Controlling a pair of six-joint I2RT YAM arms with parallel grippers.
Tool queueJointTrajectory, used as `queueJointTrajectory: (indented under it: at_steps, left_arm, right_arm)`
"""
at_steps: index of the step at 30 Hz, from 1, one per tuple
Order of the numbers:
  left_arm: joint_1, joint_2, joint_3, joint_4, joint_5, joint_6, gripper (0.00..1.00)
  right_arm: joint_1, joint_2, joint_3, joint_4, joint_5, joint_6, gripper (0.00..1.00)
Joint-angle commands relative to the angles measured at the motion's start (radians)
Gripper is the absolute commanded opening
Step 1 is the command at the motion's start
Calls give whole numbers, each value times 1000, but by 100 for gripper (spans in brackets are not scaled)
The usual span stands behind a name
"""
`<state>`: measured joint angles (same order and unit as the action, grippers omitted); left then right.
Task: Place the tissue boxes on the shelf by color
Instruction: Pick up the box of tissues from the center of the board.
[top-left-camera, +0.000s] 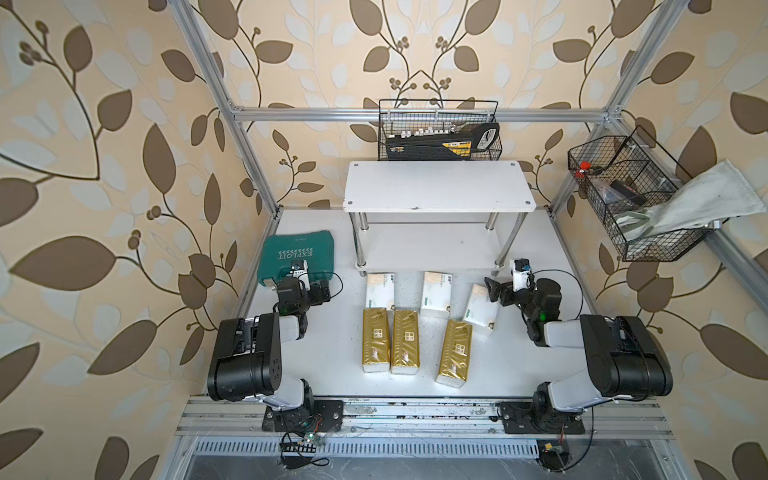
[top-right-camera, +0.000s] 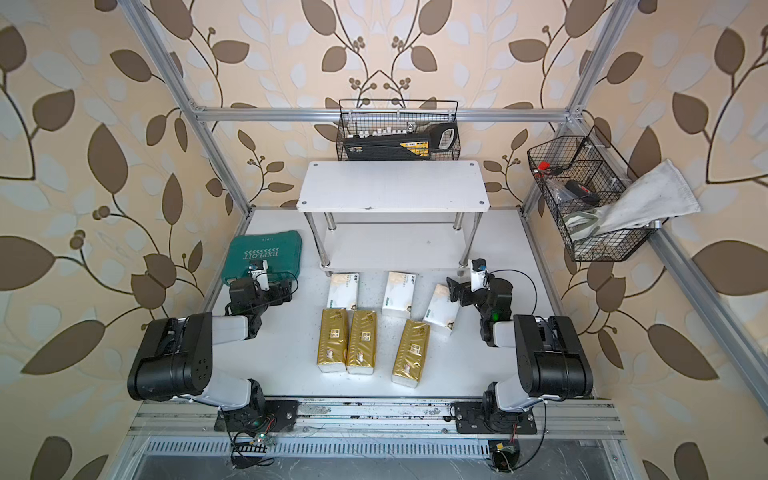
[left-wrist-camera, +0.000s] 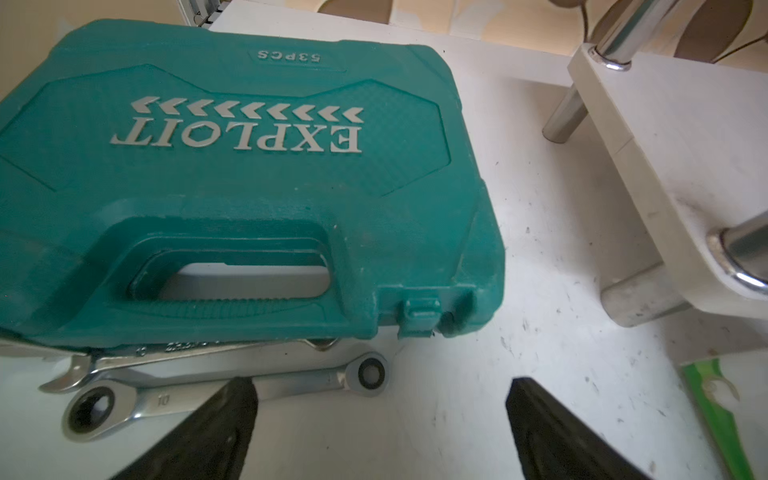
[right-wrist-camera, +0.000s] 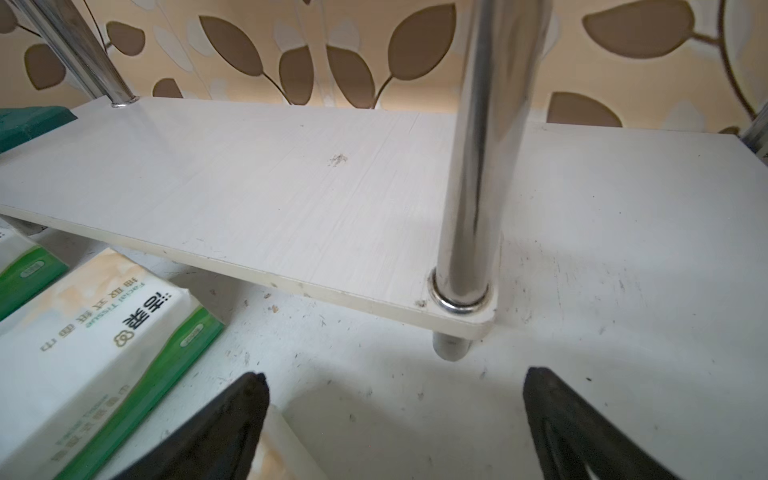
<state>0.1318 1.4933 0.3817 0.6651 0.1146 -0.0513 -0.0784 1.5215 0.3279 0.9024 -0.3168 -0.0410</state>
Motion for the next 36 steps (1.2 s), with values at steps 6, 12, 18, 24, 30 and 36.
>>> queueJointTrajectory:
  at_steps: [6,12,18,24,30,36]
  left_arm:
    - [9,7,32,28,22,-12,99]
    - [10,8,35,26,22,-10,99]
    - [9,-42,74,-67,1,-22,99]
    - [9,-121,333,-530,-22,-73,99]
    - [-15,-255,450,-778,-62,-170,99]
    - [-23,-440,531,-1048,-38,-342,99]
  right_arm:
    - [5,8,17,15,10,12,99]
    - [5,11,23,4,32,19,99]
    - [11,-56,21,-41,222,89,99]
    - [14,-299,70,-341,325,141,99]
    - [12,-461,226,-805,343,410,99]
    - [-18,-558,316,-1095,259,660,99]
